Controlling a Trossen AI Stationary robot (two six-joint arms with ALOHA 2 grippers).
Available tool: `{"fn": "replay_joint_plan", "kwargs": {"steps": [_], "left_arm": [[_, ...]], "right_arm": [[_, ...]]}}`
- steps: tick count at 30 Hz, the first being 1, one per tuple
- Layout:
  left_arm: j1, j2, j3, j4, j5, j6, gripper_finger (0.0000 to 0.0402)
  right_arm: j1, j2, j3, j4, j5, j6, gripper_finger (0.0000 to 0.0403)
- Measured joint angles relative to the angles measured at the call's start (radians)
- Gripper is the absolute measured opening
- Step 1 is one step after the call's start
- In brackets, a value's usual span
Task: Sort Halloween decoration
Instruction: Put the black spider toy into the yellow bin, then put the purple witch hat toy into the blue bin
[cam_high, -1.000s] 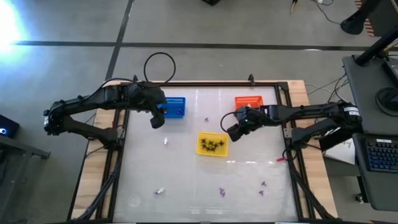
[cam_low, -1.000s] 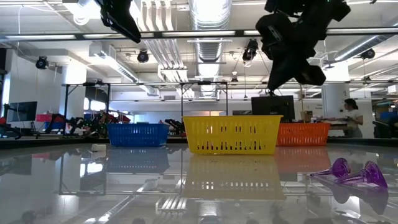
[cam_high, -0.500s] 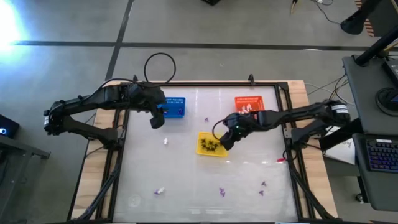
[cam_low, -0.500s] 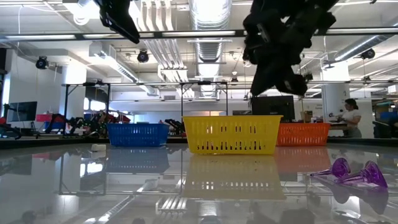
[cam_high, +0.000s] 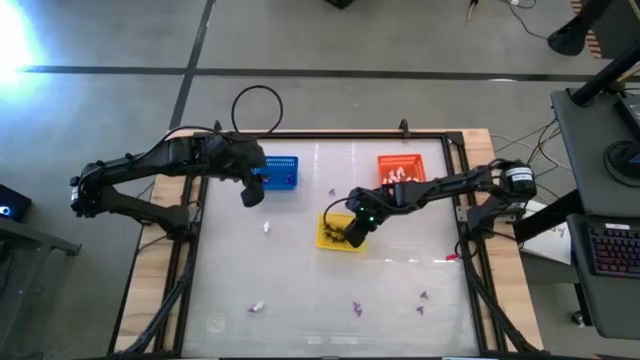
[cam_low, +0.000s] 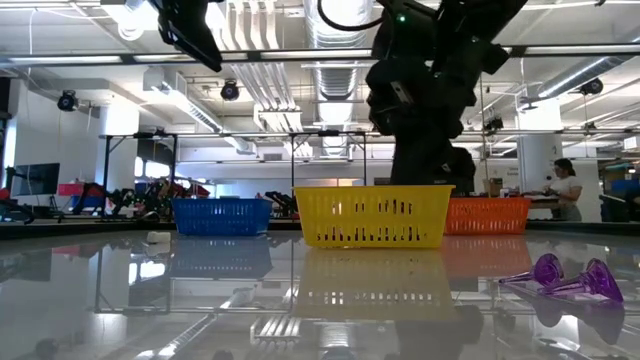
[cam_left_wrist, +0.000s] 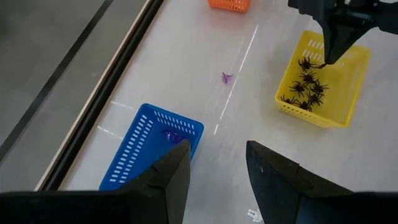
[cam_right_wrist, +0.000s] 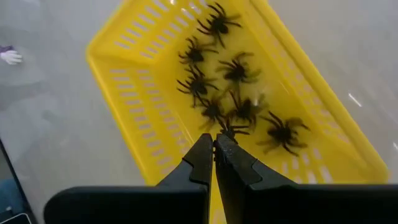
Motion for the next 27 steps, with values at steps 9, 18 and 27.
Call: {"fn": "replay_joint_plan", "kwargs": {"steps": [9,18,27], "left_arm": [[0.000,0.000,0.000,-0.044,0.019,-0.028,0.0139],[-0.036,0.000,-0.003,-0.118,0.116,-0.132,0.0139],[-0.163,0.000,-0.053,-0.166,0.131,-0.273,0.0139]], "right_arm": [[0.000,0.039,0.086,-0.039,0.009,-0.079,0.0064],[-0.003,0.027,0.110,-0.068,0.012,-0.116,0.0123],[-0.003,0.026,0.163,-0.173,0.030,-0.121,0.0139]]}}
